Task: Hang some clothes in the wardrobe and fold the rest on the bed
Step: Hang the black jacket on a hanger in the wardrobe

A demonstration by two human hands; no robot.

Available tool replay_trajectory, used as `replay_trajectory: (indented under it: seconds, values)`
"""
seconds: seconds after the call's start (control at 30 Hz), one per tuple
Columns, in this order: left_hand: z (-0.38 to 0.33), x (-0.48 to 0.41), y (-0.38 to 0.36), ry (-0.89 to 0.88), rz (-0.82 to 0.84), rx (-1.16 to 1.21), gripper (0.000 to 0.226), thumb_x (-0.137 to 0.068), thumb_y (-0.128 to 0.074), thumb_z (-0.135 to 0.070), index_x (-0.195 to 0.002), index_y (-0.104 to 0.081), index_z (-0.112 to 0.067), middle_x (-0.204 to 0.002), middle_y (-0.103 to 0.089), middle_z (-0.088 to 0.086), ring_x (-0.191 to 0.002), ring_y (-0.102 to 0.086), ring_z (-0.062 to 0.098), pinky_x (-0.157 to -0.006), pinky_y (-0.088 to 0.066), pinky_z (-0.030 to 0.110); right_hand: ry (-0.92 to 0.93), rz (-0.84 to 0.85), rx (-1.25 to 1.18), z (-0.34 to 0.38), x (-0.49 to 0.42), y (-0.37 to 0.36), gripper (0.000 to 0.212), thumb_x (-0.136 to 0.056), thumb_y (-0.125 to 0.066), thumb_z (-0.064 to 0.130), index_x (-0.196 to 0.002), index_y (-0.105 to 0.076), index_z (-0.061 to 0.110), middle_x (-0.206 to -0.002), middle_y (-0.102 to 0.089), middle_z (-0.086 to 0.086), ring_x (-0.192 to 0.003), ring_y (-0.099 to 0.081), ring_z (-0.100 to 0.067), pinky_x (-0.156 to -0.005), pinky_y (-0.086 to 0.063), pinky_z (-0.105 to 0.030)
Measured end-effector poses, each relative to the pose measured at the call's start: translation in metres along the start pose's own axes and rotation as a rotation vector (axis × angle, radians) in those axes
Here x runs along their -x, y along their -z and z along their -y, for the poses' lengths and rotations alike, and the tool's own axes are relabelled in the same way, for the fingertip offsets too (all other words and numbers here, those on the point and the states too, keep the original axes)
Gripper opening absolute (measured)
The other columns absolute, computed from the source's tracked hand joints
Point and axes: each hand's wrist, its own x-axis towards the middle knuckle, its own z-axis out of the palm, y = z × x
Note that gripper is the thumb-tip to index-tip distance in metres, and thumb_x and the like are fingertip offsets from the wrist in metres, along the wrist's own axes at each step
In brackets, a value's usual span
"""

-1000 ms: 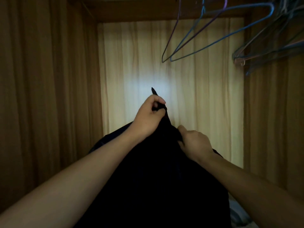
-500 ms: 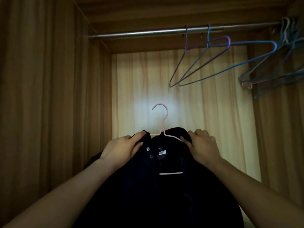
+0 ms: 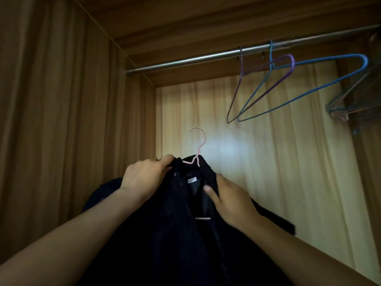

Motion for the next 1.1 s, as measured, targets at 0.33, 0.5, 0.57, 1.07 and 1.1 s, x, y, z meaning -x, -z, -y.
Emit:
replay_trajectory:
  seconds: [0.33,0.5,0.57,1.07,1.1]
  values:
    - [0.023,-0.010,0.033,-0.054,0.023,-0.074,0.034,-0.103,-0.027,-0.058,-0.133,-0.034,-0.044,-0.101,-0.063,-0.004,-0.084,-0.064,0.027,-0.060,-0.044,0.034,-0.050,0.076,-0.148,-0.021,-0.056,-0.012,0.010,-0.100,-0.046,0.037,-0.101,-0.050,0.029,-0.088,-0.063,0.009,-0.083,-0.063,-0.020,-0.077,-0.053,-0.041]
    - [0.013,-0.027,0.041,-0.229,0.070,-0.274,0.047,-0.102,-0.018,-0.060,-0.142,-0.027,-0.038,-0.112,-0.062,0.000,-0.085,-0.067,0.030,-0.061,-0.051,0.037,0.005,-0.082,-0.073,-0.008,-0.085,-0.020,0.013,-0.094,-0.049,0.025,-0.087,-0.039,0.026,-0.066,-0.052,0.008,-0.061,-0.054,-0.015,-0.050,-0.036,-0.031]
    - [0.019,-0.030,0.047,-0.241,0.097,-0.258,0.055,-0.100,-0.015,-0.064,-0.151,-0.005,-0.047,-0.132,-0.055,-0.001,-0.091,-0.068,0.029,-0.060,-0.048,0.035,-0.029,-0.100,-0.116,-0.014,-0.096,-0.019,0.014,-0.093,-0.050,0.024,-0.086,-0.038,0.025,-0.066,-0.054,0.006,-0.060,-0.055,-0.015,-0.054,-0.041,-0.035]
    - [0.068,-0.119,0.094,-0.006,0.008,-0.572,0.067,-0.108,-0.035,-0.028,-0.154,0.009,-0.050,-0.066,-0.046,-0.005,-0.051,-0.045,0.017,-0.042,-0.029,0.032,-0.228,-0.136,0.062,0.020,-0.224,0.000,0.022,-0.095,-0.037,0.014,-0.093,-0.055,0.026,-0.093,-0.052,0.001,-0.100,-0.047,-0.030,-0.085,-0.034,-0.042]
    - [0.068,-0.128,0.093,0.003,0.015,-0.592,0.071,-0.105,-0.036,-0.020,-0.154,0.007,-0.048,-0.067,-0.047,-0.004,-0.052,-0.045,0.017,-0.042,-0.029,0.032,-0.236,-0.128,0.126,0.021,-0.233,-0.001,0.022,-0.095,-0.040,0.014,-0.099,-0.058,0.026,-0.105,-0.053,-0.003,-0.109,-0.045,-0.031,-0.088,-0.034,-0.043]
